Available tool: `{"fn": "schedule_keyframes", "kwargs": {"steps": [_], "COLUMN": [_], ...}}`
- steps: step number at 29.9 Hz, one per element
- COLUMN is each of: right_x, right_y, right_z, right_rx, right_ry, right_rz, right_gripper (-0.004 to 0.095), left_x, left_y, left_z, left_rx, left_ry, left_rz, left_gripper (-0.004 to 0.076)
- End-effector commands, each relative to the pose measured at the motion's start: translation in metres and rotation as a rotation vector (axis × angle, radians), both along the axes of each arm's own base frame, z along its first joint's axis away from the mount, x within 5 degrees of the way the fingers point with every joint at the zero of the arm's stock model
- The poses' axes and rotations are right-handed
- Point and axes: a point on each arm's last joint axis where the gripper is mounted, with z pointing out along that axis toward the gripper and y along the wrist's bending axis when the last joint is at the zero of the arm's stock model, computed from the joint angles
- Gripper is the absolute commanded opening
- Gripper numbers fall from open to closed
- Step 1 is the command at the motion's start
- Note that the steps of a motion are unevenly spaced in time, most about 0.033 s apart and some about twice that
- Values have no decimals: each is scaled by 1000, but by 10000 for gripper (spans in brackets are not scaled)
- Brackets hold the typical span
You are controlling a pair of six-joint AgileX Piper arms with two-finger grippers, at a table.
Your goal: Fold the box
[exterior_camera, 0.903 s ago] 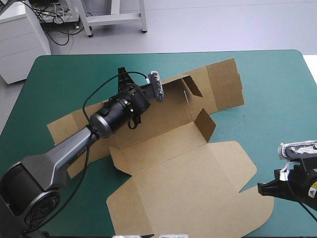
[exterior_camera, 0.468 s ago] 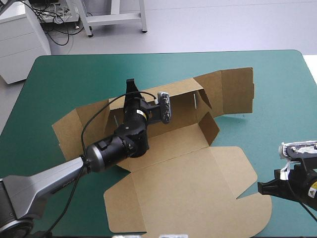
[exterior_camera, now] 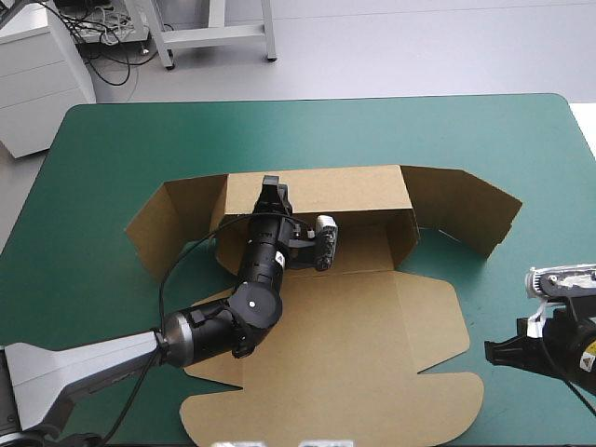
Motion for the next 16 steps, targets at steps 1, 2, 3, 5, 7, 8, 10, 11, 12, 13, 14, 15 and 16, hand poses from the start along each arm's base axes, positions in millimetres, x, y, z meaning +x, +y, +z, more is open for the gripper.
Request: {"fn": "schedule_keyframes", "kwargs": {"steps": [1,2,3,5,7,8,10,11,12,13,14,15,16], "right_x": [5,7,8,15,25,31,43,50,58,66,75,84,91], "right_y": [0,0,0,1,1,2,2,3,3,4,4,4,5], "right_z": [9,10,10,11,12,14,18,21,25,29,35,41,46], "right_rx": [11,11,13,10,-10,-25,-55,-67,-86,-102,-124,-142,-158], "right_ry": [-71,-73,-75,-72,-65,-62,-58,-57,-59,-64,-74,-80,-85], "right_rz": [-18,-21,-22,-35,-44,-49,-57,-60,-65,-69,-76,-82,-79], "right_gripper": [-23,-23,-23,-22,-22,-22,-22,-23,-23,-23,-23,-23,-23], "left_x": [-6,-6,-6,-5,-5,-5,-4,-4,-2,-2,-1,-1,0], "left_y": [4,5,5,5,4,3,1,0,-1,-1,-2,-3,-3], "left_z": [24,23,23,23,21,19,16,15,12,11,9,8,7], "left_rx": [-21,-19,-20,-14,-11,-7,-1,4,13,17,25,27,29], "left_ry": [-129,-131,-132,-137,-132,-126,-115,-112,-107,-107,-102,-103,-101], "left_rz": [-14,-9,-3,3,-2,-9,-21,-25,-24,-23,-23,-21,-21], "left_gripper": [-32,-32,-32,-32,-32,-32,-32,-32,-32,-32,-32,-32,-32]}}
